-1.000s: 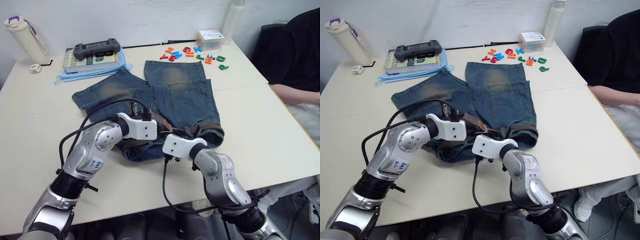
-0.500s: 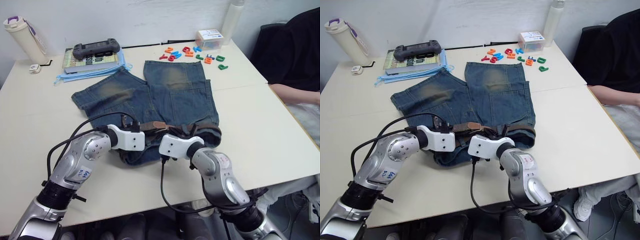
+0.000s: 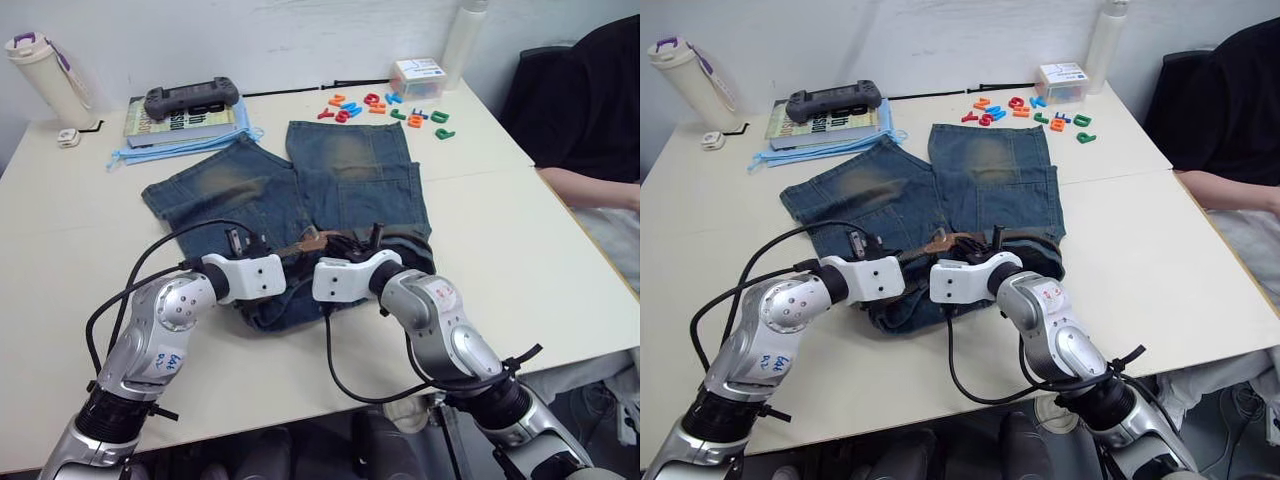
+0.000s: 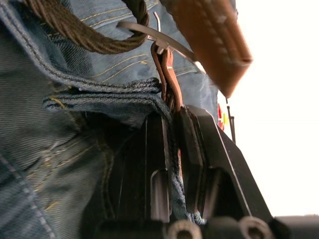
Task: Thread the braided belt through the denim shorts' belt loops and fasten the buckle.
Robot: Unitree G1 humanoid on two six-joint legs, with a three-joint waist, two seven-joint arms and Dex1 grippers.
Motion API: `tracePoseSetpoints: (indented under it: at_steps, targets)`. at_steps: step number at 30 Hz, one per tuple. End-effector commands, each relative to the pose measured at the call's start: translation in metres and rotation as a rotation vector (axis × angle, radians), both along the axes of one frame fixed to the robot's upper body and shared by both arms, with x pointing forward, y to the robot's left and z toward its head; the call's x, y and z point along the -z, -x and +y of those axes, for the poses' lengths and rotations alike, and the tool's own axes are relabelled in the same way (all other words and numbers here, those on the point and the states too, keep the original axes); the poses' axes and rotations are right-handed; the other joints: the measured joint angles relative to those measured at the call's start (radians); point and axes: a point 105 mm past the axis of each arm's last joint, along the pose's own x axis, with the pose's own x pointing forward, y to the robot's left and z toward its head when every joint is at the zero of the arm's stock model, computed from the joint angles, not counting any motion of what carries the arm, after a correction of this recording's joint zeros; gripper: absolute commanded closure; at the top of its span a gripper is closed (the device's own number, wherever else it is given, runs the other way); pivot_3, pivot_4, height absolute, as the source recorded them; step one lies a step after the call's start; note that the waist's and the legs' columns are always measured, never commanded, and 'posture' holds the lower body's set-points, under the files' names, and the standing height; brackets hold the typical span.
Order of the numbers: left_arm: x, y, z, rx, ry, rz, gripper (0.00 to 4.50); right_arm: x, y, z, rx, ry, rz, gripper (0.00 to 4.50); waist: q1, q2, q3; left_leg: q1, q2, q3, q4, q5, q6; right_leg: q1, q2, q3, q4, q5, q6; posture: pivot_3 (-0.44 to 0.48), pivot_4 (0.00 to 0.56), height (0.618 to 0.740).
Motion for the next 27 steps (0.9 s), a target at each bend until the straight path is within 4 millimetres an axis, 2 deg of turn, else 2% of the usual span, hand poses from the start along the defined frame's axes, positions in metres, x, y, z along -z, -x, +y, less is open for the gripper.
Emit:
tracePoseSetpoints:
  at_steps: [1, 15, 23, 27]
  targets:
    - [-0.014, 0.001, 0.017, -0.099, -0.011, -0.051, 4.50, -0.014, -0.004, -0.003, 0.012, -0.007, -0.050, 4.48, 0.000, 0.000, 0.000, 0.000, 0.000, 0.000, 0.000, 0.000, 0.000, 0.000, 0.000, 0.000, 0.000, 0.000, 0.000, 0.000, 0.150, 0.738]
    - [-0.020, -0.006, 0.038, -0.272, 0.024, -0.066, 4.50, -0.009, -0.003, 0.002, 0.000, -0.020, -0.022, 4.48, -0.001, 0.000, 0.000, 0.000, 0.000, 0.000, 0.000, 0.000, 0.000, 0.000, 0.000, 0.000, 0.000, 0.000, 0.000, 0.000, 0.150, 0.738]
    - [-0.015, -0.012, 0.042, -0.268, -0.049, -0.062, 4.50, -0.012, -0.003, 0.005, -0.013, -0.020, -0.039, 4.48, -0.001, 0.000, 0.000, 0.000, 0.000, 0.000, 0.000, 0.000, 0.000, 0.000, 0.000, 0.000, 0.000, 0.000, 0.000, 0.000, 0.150, 0.738]
    - [-0.013, -0.015, 0.036, -0.252, -0.051, -0.059, 4.50, -0.012, -0.002, 0.007, -0.017, -0.015, -0.042, 4.48, 0.000, 0.000, 0.000, 0.000, 0.000, 0.000, 0.000, 0.000, 0.000, 0.000, 0.000, 0.000, 0.000, 0.000, 0.000, 0.000, 0.150, 0.738]
